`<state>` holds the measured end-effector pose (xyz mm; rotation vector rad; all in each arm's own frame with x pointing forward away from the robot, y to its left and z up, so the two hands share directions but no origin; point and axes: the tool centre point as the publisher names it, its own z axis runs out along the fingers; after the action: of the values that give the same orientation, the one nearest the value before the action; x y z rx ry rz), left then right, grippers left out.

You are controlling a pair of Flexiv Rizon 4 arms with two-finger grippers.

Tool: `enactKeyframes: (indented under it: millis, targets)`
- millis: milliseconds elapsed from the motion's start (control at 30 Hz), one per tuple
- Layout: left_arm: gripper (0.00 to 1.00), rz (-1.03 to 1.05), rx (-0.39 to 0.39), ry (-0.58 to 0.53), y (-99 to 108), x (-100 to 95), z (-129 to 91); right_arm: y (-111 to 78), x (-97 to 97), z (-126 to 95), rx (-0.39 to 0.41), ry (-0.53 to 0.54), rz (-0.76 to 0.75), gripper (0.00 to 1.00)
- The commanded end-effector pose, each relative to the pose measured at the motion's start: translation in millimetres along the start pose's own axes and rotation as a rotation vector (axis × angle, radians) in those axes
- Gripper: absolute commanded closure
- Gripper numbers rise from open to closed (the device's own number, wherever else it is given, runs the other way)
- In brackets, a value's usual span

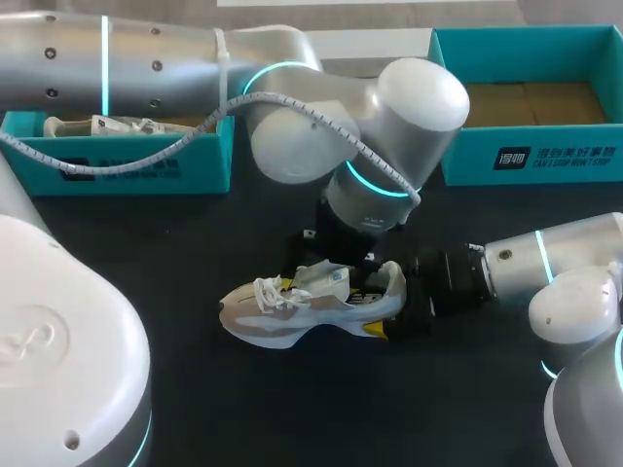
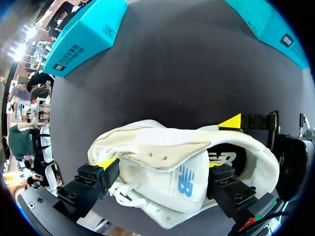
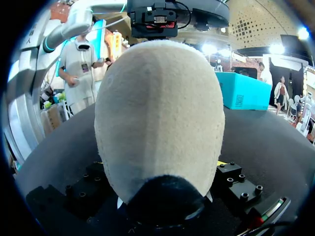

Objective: Take the shoe out of the shoebox, open the shoe tongue, remove and reinsert the insole, then place the shoe into the shoebox

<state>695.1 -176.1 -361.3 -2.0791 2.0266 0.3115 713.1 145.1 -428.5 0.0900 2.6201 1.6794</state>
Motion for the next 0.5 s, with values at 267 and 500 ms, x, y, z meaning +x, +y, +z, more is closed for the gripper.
enactKeyframes:
  millis: [267,500]
  targets:
    - [0.52,-0.049,0.013,0.047,15,-15.8,-21,-3.6,-2.8,3,0.008,-0.001,0.001,1.00]
    - [0.91,-0.060,0.003,0.064,17,-20.5,-24,-3.6,-2.8,3,0.008,-0.001,0.001,1.00]
